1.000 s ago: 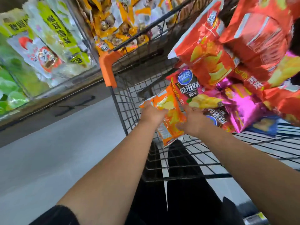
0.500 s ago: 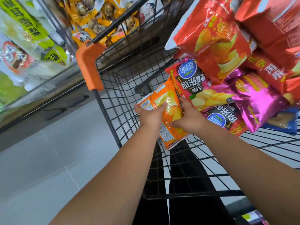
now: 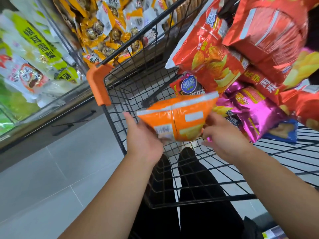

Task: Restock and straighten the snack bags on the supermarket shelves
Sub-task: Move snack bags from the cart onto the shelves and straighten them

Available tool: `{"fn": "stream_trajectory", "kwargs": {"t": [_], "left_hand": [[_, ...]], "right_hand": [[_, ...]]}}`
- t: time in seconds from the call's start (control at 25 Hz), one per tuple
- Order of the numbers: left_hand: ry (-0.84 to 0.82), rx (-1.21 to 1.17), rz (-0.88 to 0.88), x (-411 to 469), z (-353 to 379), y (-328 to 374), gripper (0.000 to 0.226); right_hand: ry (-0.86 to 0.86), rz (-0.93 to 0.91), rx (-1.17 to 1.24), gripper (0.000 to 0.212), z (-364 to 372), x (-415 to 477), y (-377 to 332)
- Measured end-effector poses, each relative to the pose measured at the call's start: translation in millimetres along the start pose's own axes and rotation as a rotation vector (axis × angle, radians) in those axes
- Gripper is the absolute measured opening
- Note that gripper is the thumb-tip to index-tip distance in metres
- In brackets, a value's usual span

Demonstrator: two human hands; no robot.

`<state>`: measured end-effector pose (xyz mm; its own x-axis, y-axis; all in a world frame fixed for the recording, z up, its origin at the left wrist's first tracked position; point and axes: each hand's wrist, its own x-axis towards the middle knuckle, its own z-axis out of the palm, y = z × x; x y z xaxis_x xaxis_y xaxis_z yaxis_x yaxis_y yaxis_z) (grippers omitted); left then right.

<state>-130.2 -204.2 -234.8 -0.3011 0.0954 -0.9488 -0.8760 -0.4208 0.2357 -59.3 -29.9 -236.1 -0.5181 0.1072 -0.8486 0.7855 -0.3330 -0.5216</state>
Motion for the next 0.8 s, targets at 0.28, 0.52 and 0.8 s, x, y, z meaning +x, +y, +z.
{"fn": "stream_trajectory", "kwargs": {"t": [0.28, 0.52, 0.8], "left_hand": [[-0.18, 0.23, -0.024, -14, -9, -7, 0.078], [-0.402, 0.381, -0.205, -7, -19, 3, 0.116], [-0.258, 0.537, -0.048, -8, 4, -9, 0.093]], "right_hand": [[-0.118, -0.051, 0.431, 0.034, -25, -14, -3], [-0.228, -0.265, 0.154, 0.031, -32, -18, 2], [-0.161, -0.261, -0.089, 0.057, -34, -23, 1]]}}
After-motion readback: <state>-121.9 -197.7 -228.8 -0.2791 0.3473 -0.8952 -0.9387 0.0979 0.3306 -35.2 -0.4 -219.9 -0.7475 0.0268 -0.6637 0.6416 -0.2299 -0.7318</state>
